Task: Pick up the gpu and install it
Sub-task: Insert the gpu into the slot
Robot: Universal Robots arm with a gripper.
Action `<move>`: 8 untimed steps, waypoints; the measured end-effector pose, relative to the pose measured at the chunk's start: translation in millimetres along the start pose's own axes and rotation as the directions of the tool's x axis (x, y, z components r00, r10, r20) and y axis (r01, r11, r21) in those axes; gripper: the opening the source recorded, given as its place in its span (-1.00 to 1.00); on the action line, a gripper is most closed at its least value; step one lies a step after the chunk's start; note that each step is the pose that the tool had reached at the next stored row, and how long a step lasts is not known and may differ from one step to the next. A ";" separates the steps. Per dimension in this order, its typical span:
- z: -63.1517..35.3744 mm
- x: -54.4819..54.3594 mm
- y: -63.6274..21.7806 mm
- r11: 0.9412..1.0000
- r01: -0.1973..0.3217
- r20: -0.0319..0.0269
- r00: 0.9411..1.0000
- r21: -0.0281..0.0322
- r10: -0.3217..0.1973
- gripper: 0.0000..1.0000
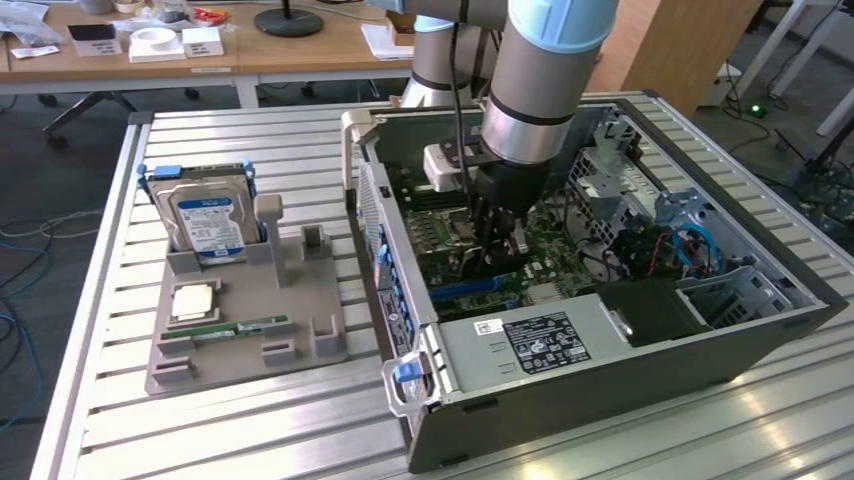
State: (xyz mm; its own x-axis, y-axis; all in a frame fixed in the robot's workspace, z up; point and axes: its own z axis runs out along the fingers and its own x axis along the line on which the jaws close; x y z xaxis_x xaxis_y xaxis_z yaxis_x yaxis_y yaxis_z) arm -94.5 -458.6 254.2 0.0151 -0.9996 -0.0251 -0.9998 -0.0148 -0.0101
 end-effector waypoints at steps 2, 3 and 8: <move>0.1 0.0 0.7 1.000 0.000 0.000 1.000 0.000 0.000 -0.47; 0.1 0.0 1.1 1.000 0.001 0.000 1.000 0.001 -0.001 -0.47; 0.4 0.1 1.9 1.000 0.001 0.000 1.000 0.001 -0.001 -0.47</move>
State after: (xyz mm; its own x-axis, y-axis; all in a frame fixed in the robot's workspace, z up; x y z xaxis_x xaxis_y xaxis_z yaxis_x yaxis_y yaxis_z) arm -96.3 -458.7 253.8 0.0161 -0.9996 -0.0250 -0.9998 -0.0158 -0.0108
